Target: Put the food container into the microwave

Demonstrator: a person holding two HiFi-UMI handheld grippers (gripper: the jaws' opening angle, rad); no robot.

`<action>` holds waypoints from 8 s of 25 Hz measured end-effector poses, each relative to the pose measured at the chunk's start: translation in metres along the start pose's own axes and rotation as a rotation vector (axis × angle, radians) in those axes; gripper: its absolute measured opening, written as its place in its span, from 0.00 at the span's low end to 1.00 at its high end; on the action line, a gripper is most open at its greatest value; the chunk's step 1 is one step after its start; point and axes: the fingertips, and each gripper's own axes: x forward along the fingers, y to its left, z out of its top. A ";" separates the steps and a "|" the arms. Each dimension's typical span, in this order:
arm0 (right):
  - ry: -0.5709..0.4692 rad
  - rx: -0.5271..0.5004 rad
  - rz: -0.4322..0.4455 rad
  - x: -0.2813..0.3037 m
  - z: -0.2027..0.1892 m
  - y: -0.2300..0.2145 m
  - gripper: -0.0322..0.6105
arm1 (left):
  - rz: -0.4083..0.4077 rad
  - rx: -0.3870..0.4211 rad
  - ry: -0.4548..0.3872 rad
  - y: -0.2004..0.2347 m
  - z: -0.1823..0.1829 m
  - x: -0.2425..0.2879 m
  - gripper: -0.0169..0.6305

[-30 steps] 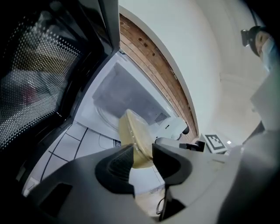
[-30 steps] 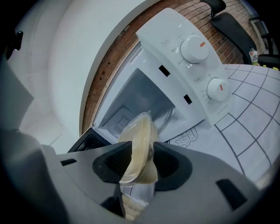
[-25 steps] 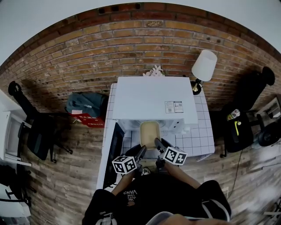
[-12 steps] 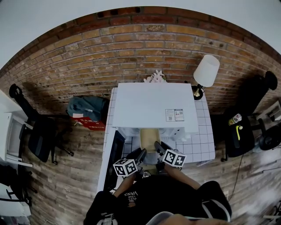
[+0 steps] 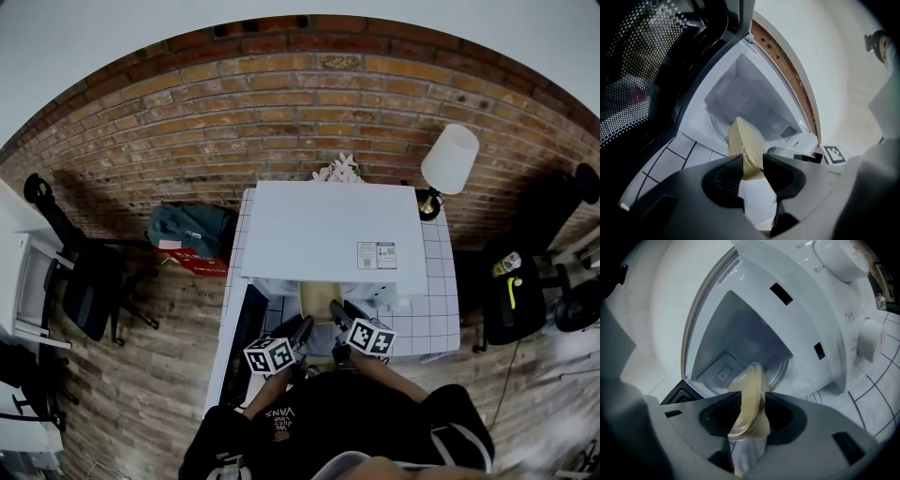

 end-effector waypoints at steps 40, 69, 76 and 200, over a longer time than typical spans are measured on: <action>-0.013 -0.095 0.035 0.035 0.032 -0.002 0.41 | 0.056 -0.014 -0.060 0.016 0.030 0.038 0.41; -0.048 -0.184 -0.043 -0.023 0.013 0.005 0.34 | 0.055 0.109 -0.027 0.004 0.012 0.007 0.43; -0.026 -0.197 -0.072 -0.033 -0.002 0.003 0.22 | 0.040 0.124 0.006 0.000 -0.001 0.002 0.33; -0.028 -0.202 -0.122 -0.056 -0.049 0.010 0.07 | -0.072 0.219 0.105 -0.020 -0.029 -0.008 0.05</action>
